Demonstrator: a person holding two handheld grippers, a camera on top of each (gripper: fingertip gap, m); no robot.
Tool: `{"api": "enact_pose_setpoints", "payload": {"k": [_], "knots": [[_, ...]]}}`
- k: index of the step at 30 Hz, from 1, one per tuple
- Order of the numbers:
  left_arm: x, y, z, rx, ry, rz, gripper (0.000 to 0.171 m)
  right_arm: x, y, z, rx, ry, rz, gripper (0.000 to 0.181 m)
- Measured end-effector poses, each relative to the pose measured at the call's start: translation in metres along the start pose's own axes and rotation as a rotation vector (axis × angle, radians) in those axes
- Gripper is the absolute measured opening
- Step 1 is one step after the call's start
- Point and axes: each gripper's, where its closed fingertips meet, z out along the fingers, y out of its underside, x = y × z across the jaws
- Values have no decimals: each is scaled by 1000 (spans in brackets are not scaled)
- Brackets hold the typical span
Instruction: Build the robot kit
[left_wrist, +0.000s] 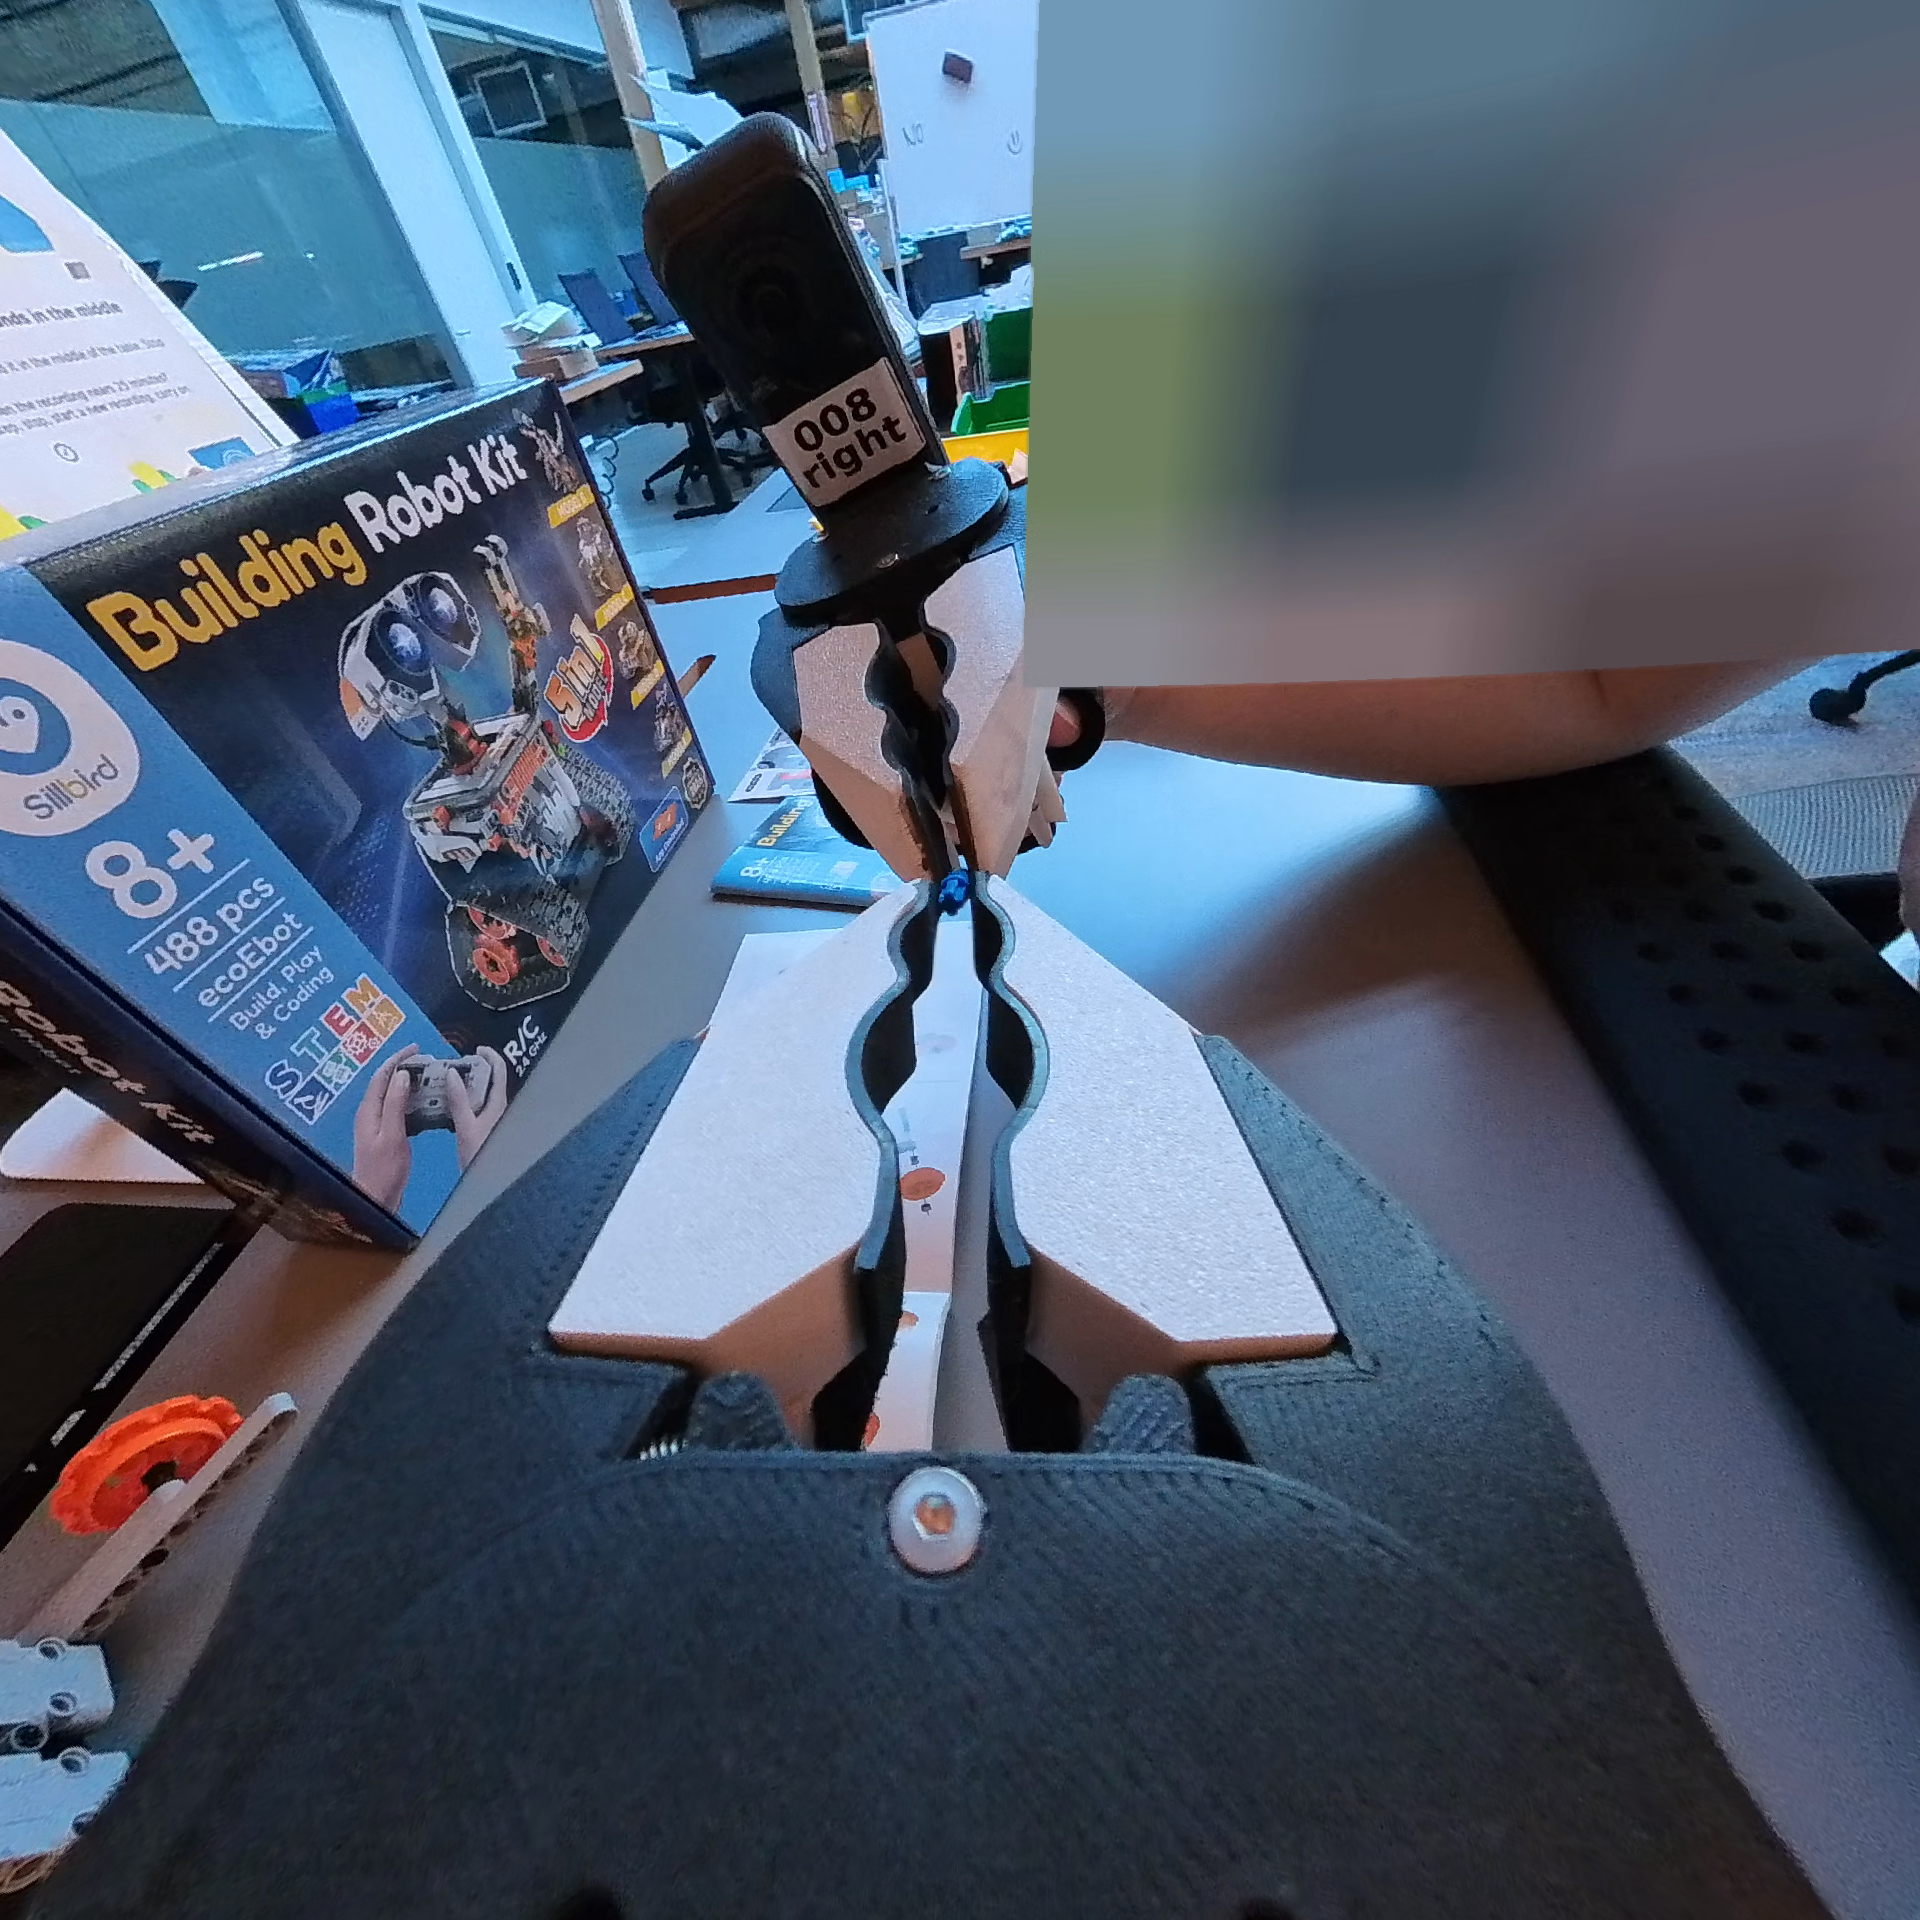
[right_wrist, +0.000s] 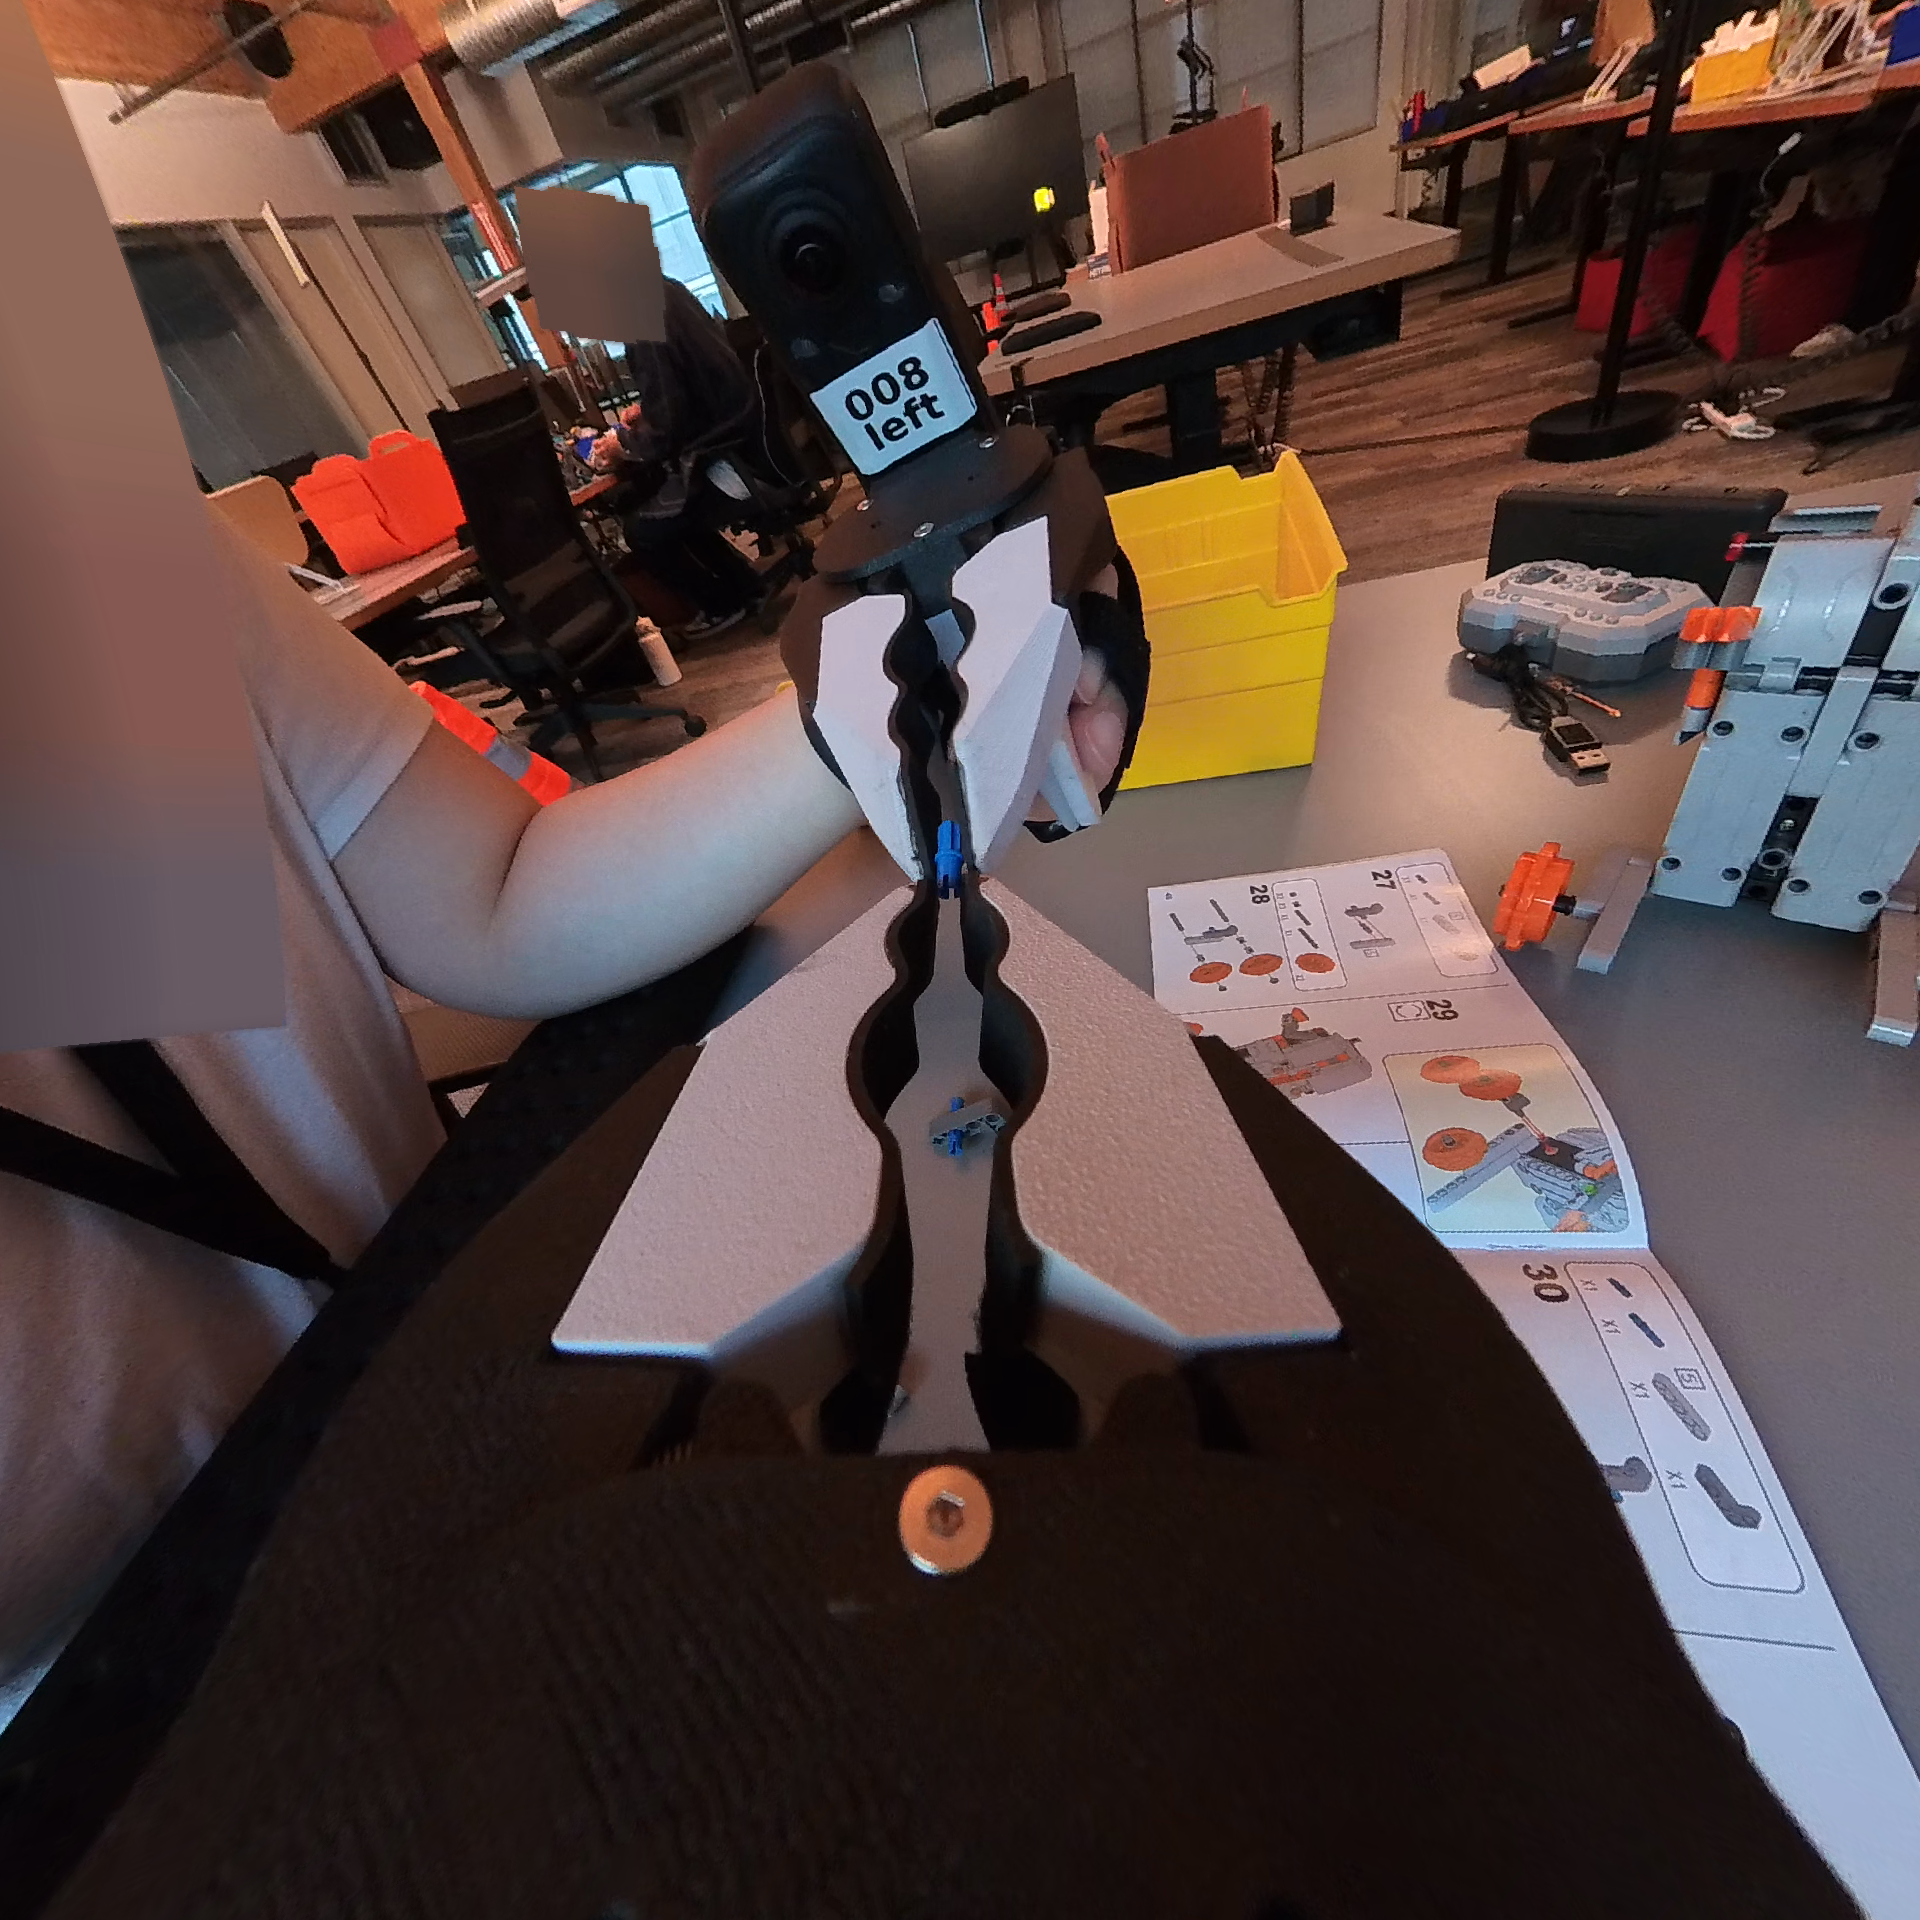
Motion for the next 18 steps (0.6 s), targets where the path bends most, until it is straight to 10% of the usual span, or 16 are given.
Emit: {"api": "enact_pose_setpoints", "payload": {"k": [9, 18], "knots": [[4, 3, -1, -11, 24, 12, 3, 0, 0, -1, -21, 13, -21, 17], [-26, 0, -18, 33, -121, -4, 3, 11, -20, -35, -263, 408, -186, 52]]}}
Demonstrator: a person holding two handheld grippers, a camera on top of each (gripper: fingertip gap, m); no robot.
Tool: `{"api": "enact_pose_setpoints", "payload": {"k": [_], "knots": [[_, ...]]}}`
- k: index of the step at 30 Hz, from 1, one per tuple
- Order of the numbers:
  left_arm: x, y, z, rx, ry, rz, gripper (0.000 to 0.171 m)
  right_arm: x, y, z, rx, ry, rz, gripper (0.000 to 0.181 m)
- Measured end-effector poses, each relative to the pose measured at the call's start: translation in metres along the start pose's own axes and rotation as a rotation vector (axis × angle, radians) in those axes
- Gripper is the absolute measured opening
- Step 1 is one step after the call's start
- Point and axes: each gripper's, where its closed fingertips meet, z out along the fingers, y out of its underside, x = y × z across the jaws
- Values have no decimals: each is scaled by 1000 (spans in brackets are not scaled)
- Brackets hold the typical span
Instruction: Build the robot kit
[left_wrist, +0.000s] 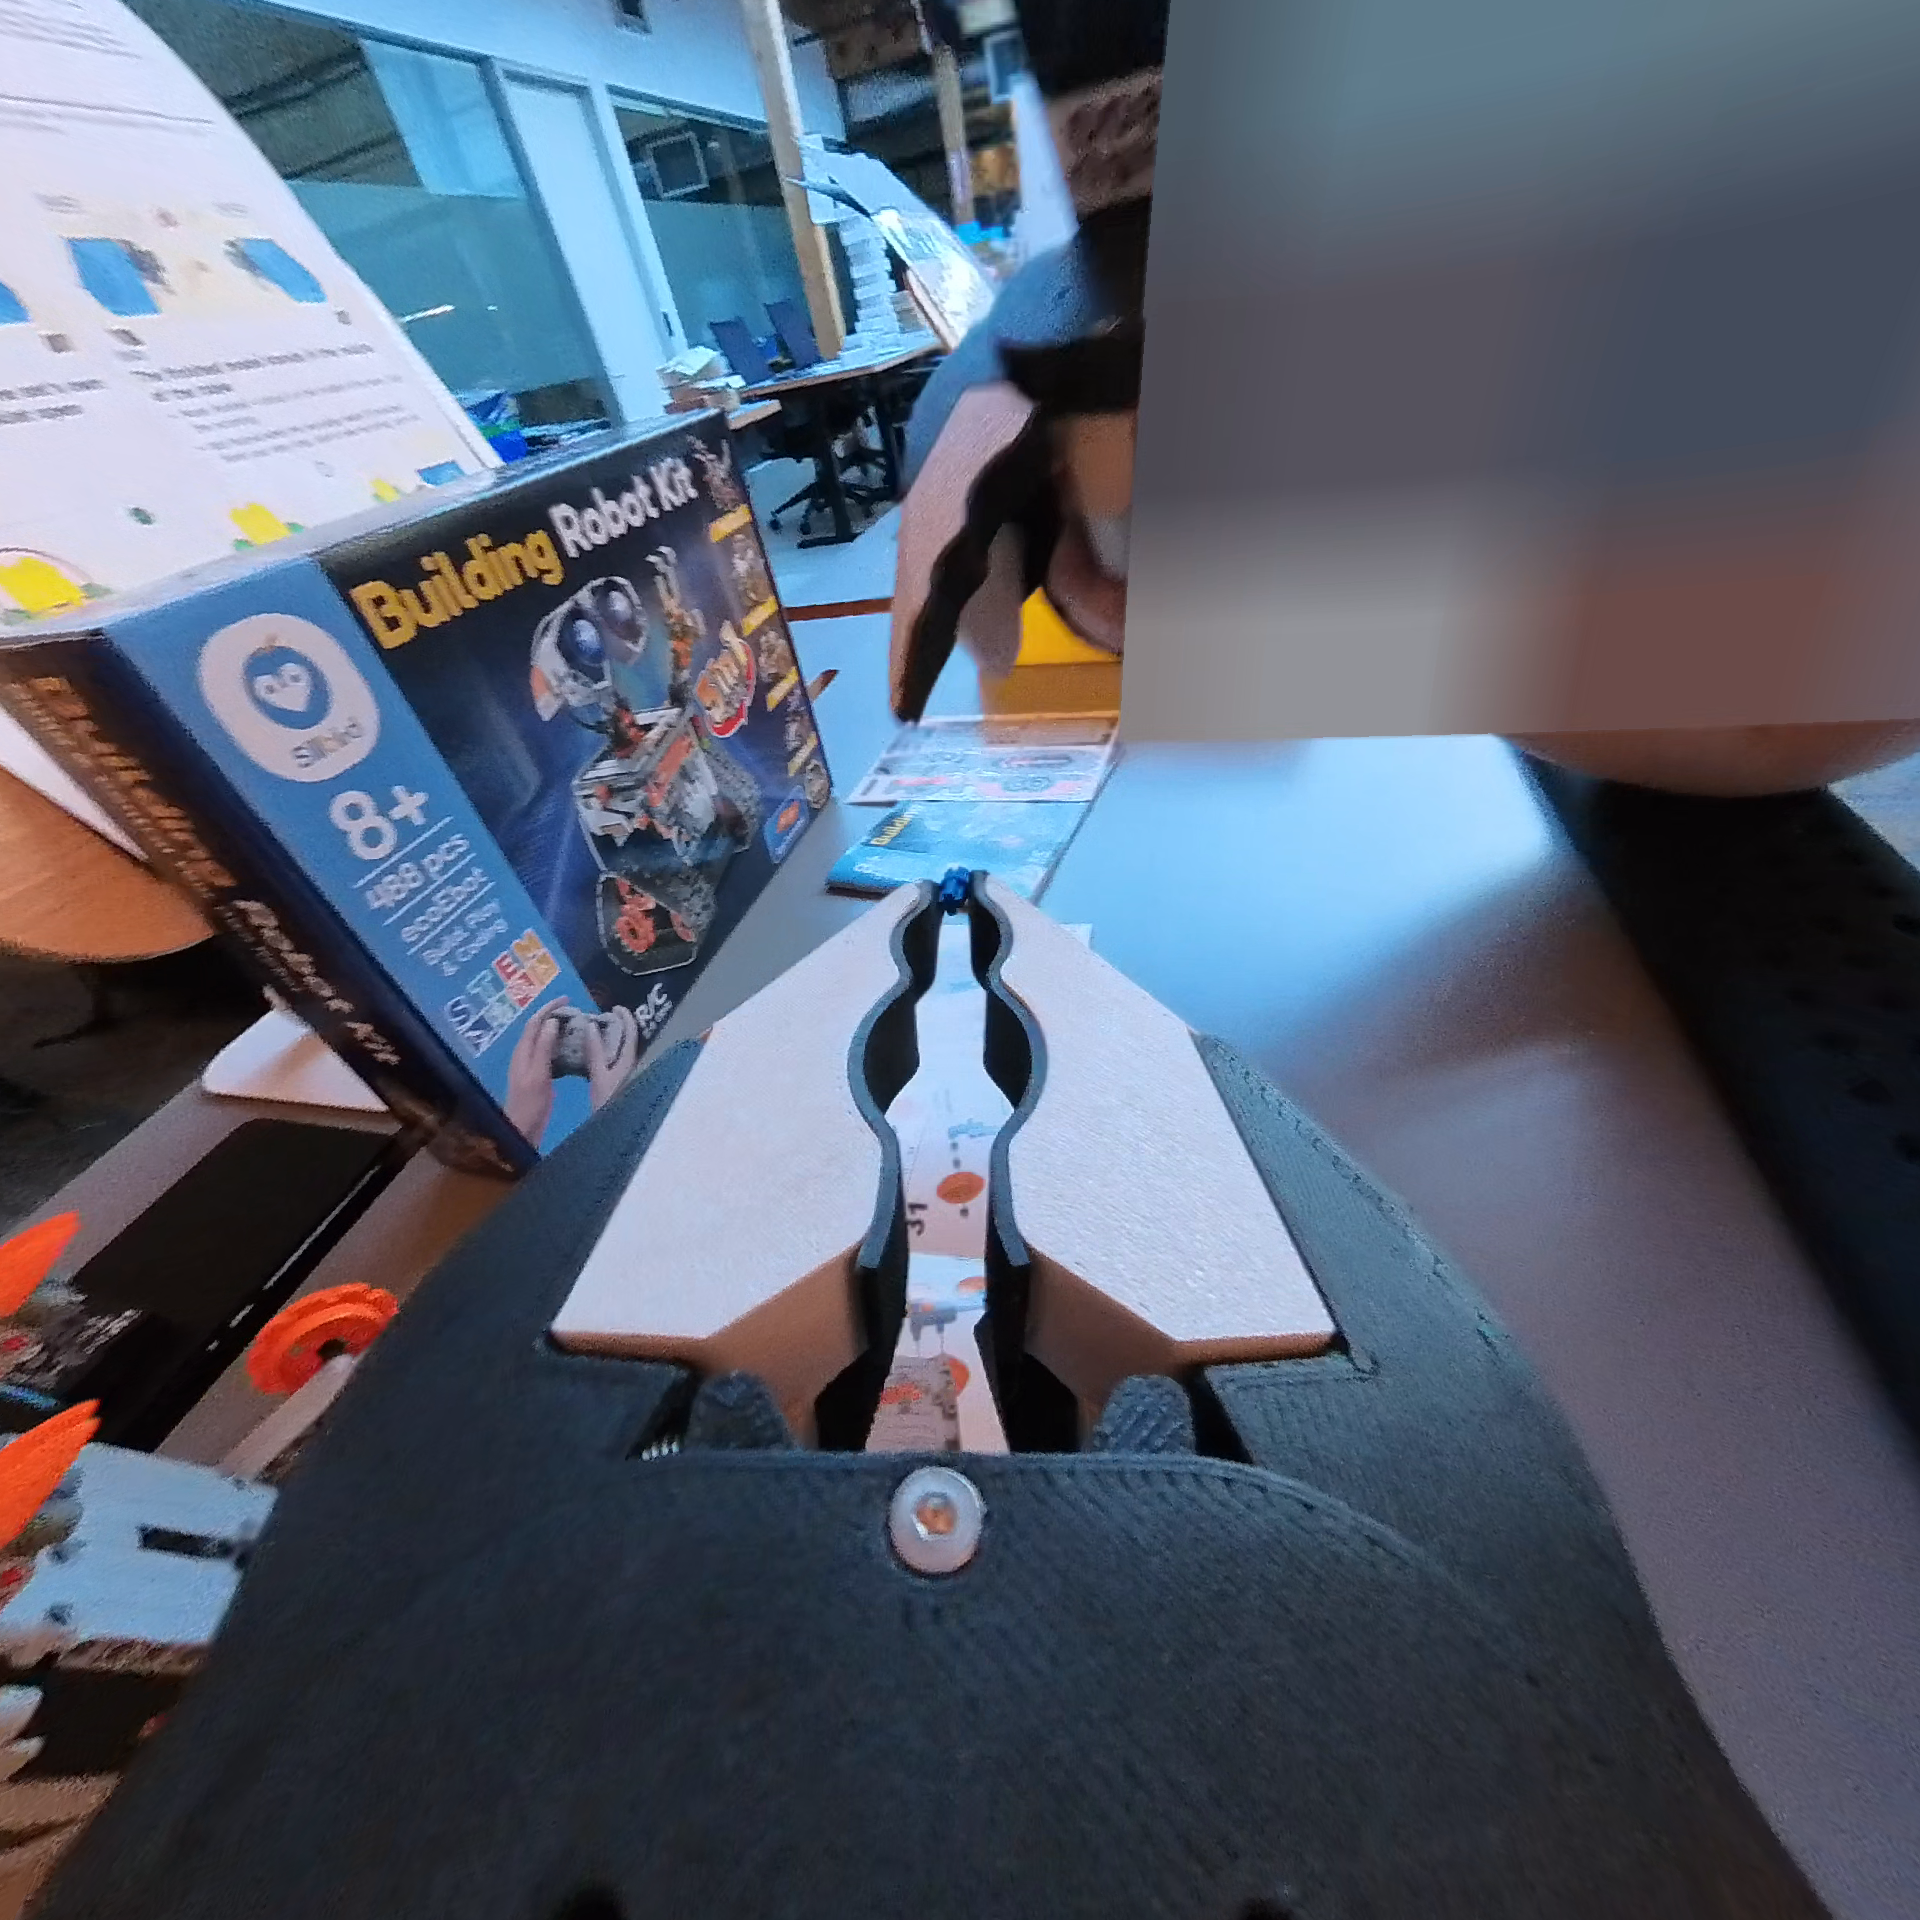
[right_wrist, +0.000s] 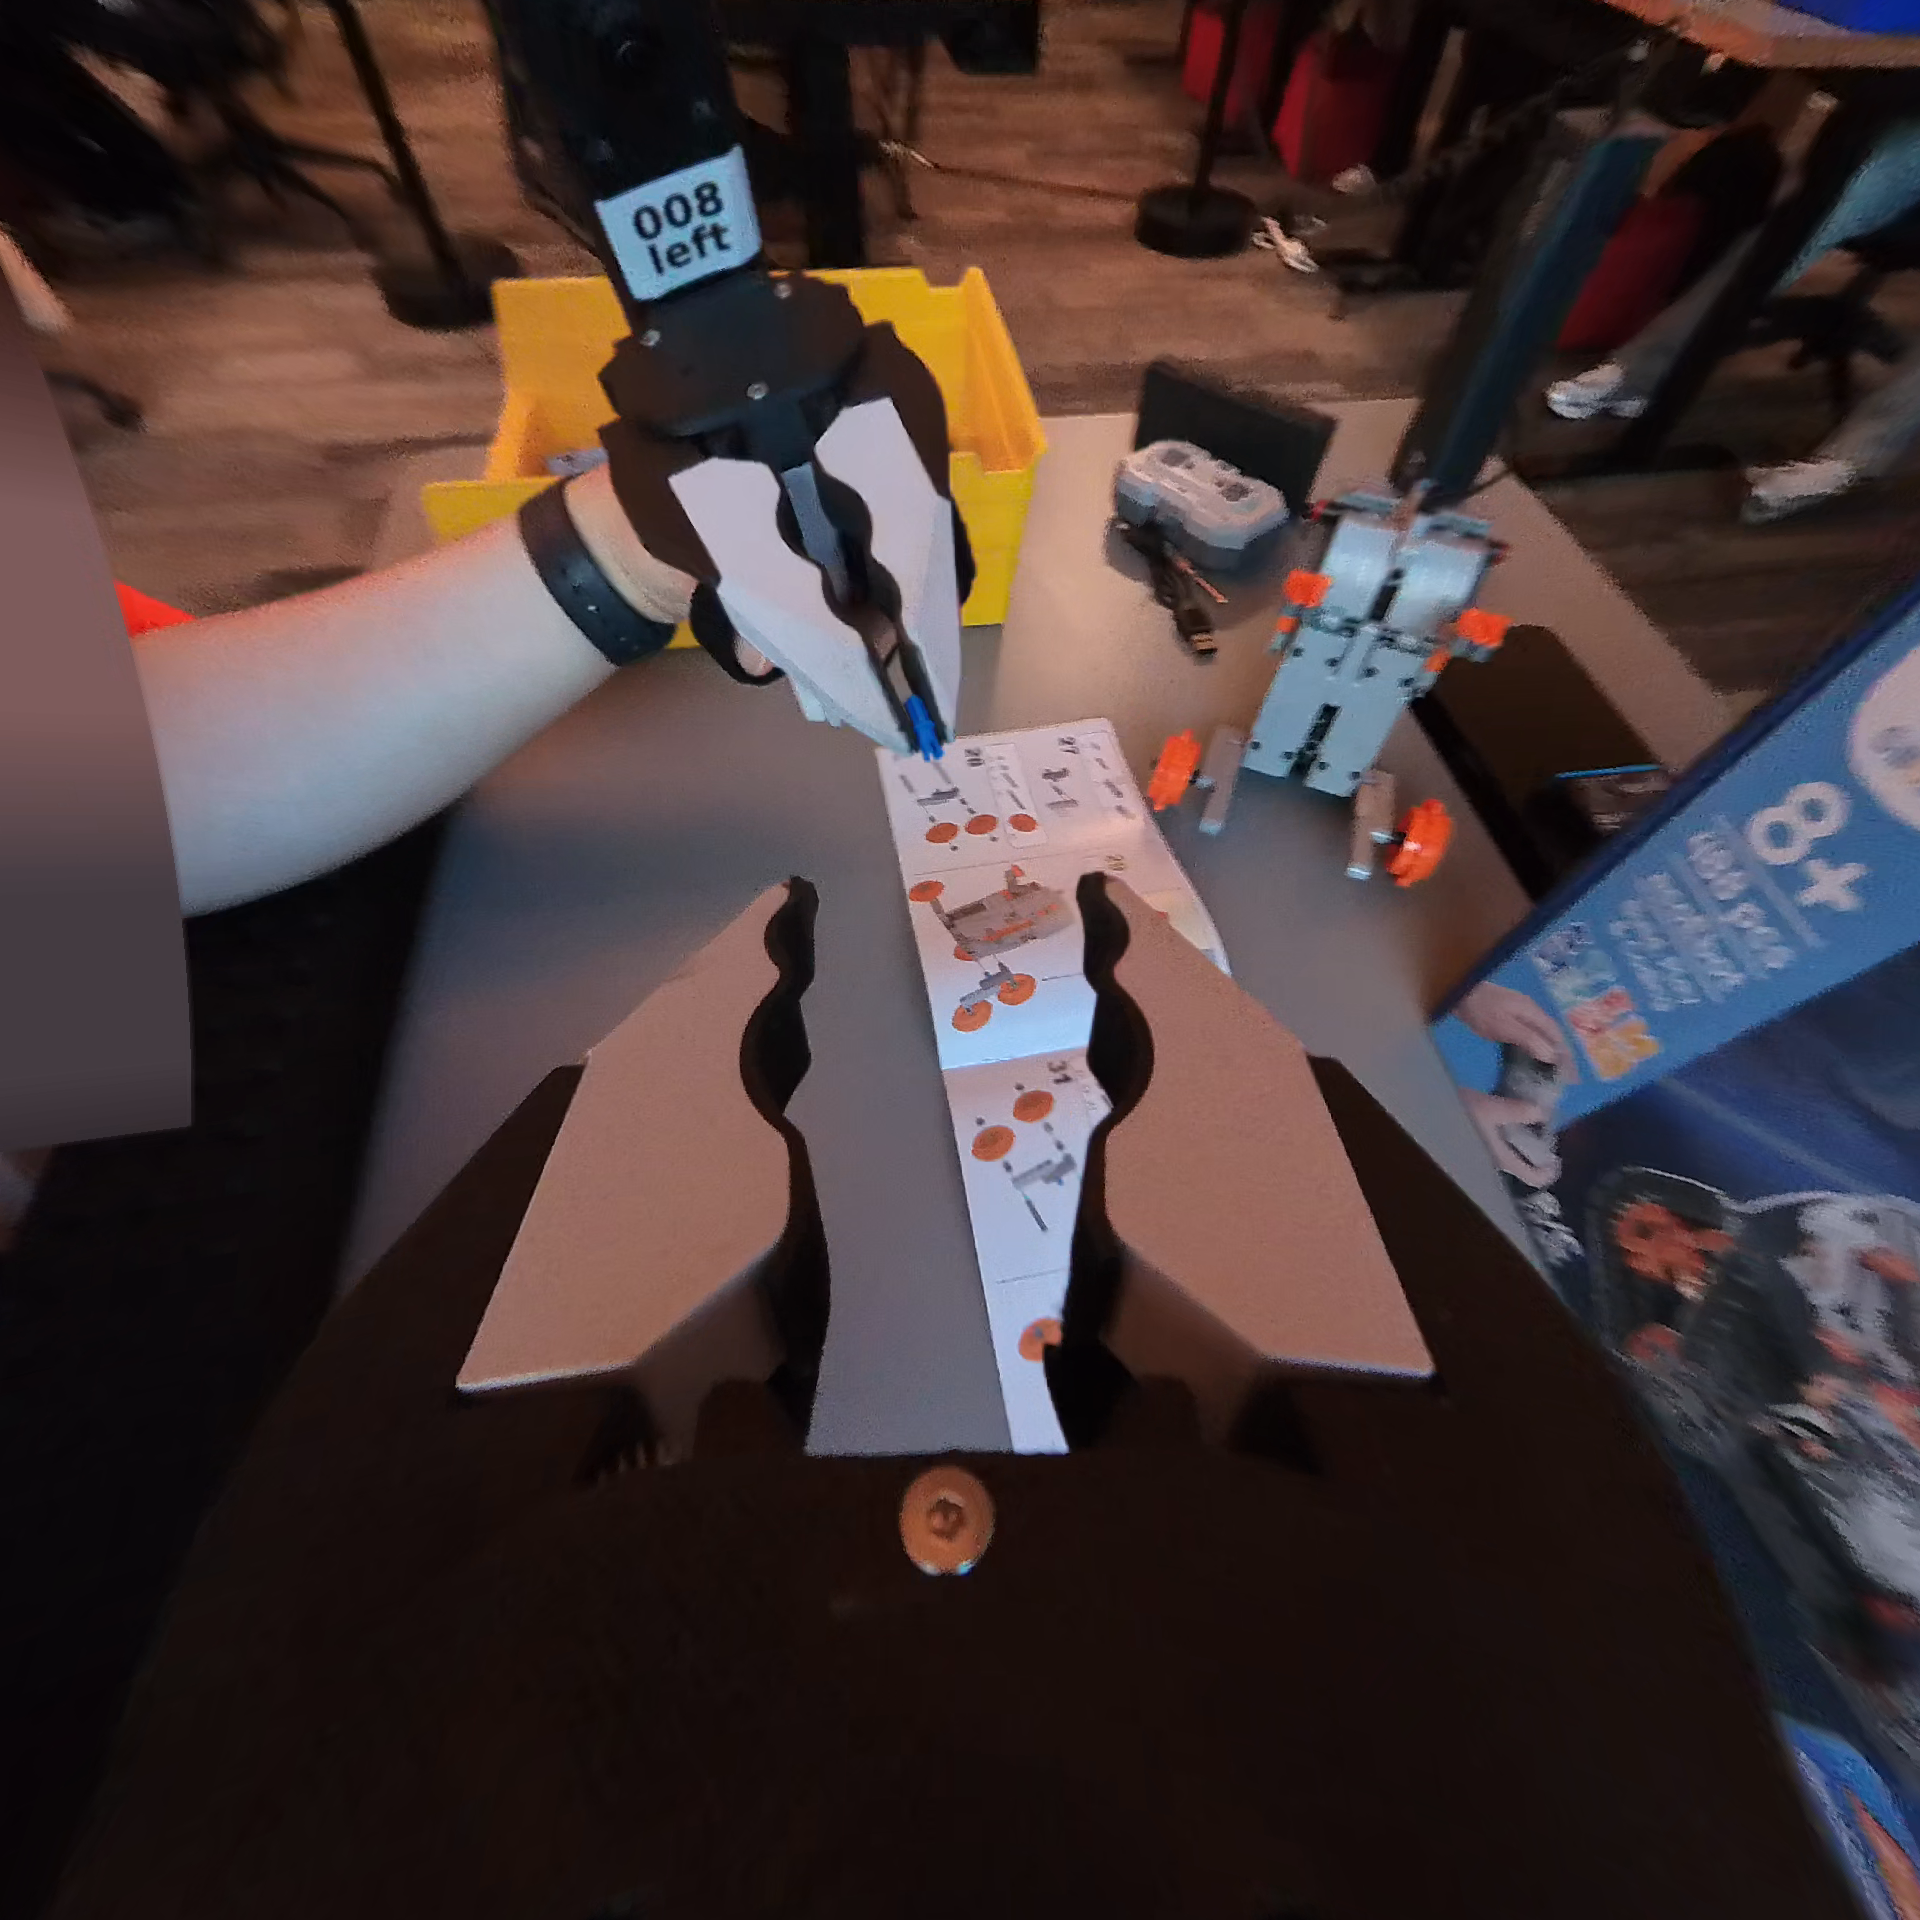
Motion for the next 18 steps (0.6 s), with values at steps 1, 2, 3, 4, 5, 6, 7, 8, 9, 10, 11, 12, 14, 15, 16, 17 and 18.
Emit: {"api": "enact_pose_setpoints", "payload": {"k": [1, 2, 3, 4, 5, 6, 7, 8, 9, 10, 11, 12, 14, 15, 16, 17, 18], "knots": [[-3, -1, -2, 3, -15, 0, 3, -1, -7, -4, -10, 52, -14, 52], [-5, -2, -5, 7, -25, 2, 3, -3, -12, -7, -12, 102, -20, 52], [-6, -3, -8, 13, -35, 4, 3, -7, -13, -7, -21, 136, -15, 52], [-7, -5, -10, 21, -45, 7, 2, -12, -8, -2, -36, 156, 8, 52], [-9, -7, -13, 32, -54, 10, 2, -22, 2, 6, -47, 154, 34, 52], [-9, -10, -15, 43, -61, 11, 2, -33, 20, 15, -72, 145, 66, 53], [-10, -13, -17, 56, -64, 12, 2, -43, 44, 23, -121, 144, 98, 57], [-11, -15, -18, 70, -66, 12, 2, -52, 68, 28, -164, 154, 128, 62], [-11, -17, -19, 80, -68, 12, 2, -61, 88, 32, -176, 164, 163, 63], [-12, -19, -20, 89, -69, 13, 2, -70, 102, 36, -162, 165, 199, 63], [-12, -20, -21, 96, -70, 13, 2, -76, 112, 38, -141, 173, 240, 61], [-12, -21, -22, 102, -70, 12, 2, -80, 122, 39, -136, 181, 273, 61], [-12, -23, -22, 108, -67, 13, 2, -87, 135, 42, -151, 191, 297, 61], [-11, -23, -22, 108, -66, 15, 2, -86, 141, 42, -167, 211, 280, 61], [-11, -23, -22, 108, -66, 17, 2, -85, 147, 42, -192, 232, 257, 61], [-11, -23, -22, 110, -67, 17, 2, -85, 152, 43, -217, 241, 237, 60], [-11, -24, -23, 114, -67, 17, 2, -85, 158, 43, -235, 244, 231, 59]]}}
